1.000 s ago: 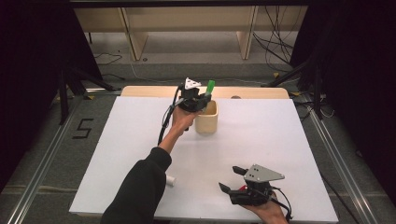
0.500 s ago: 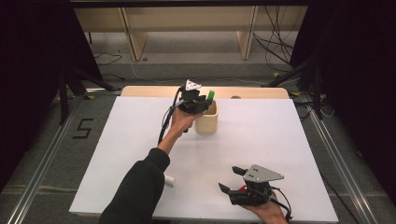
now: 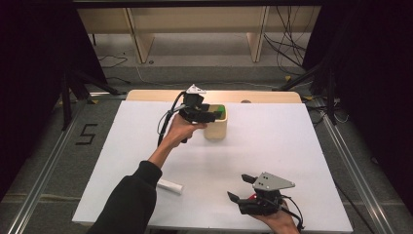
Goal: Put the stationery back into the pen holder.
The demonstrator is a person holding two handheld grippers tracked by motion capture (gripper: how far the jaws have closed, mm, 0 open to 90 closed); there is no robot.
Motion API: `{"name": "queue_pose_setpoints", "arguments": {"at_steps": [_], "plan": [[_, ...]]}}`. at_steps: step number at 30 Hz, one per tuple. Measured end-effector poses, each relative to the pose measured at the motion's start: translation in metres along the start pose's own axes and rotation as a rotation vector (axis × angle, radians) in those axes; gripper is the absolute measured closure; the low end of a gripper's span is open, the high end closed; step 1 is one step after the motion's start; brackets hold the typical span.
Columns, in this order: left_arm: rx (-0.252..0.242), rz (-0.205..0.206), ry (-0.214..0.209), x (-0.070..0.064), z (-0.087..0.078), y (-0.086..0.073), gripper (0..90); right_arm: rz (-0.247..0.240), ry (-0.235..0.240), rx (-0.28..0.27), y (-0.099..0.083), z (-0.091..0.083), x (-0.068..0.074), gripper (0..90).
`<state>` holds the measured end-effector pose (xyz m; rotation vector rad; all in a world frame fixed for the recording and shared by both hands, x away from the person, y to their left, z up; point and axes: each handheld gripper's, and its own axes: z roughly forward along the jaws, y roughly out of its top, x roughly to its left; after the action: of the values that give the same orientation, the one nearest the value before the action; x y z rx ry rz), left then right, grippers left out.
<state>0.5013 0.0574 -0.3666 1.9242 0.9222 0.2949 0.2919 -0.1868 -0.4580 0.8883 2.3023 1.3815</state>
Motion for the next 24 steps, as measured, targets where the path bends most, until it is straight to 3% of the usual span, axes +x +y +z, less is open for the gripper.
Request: {"name": "queue_pose_setpoints", "arguments": {"at_steps": [2, 7, 12, 19, 24], "plan": [[0.005, 0.004, -0.008, -0.001, -0.005, -0.003, 34.3, 0.0, 0.0, 0.0, 0.0, 0.0, 0.0, 26.1], [0.062, 0.061, -0.027, -0.008, -0.022, -0.016, 31.5, -0.005, -0.003, 0.0, 0.001, -0.001, 0.0, 26.1], [0.109, 0.139, -0.023, -0.013, -0.041, -0.035, 29.9, -0.006, -0.002, 0.0, 0.001, -0.001, 0.0, 26.1], [0.118, 0.167, -0.052, -0.015, -0.069, -0.063, 28.0, -0.006, -0.001, 0.005, 0.001, 0.0, 0.001, 26.0], [0.14, 0.21, -0.052, -0.015, -0.081, -0.08, 26.8, -0.006, 0.0, 0.013, 0.001, 0.001, 0.002, 25.9]]}}
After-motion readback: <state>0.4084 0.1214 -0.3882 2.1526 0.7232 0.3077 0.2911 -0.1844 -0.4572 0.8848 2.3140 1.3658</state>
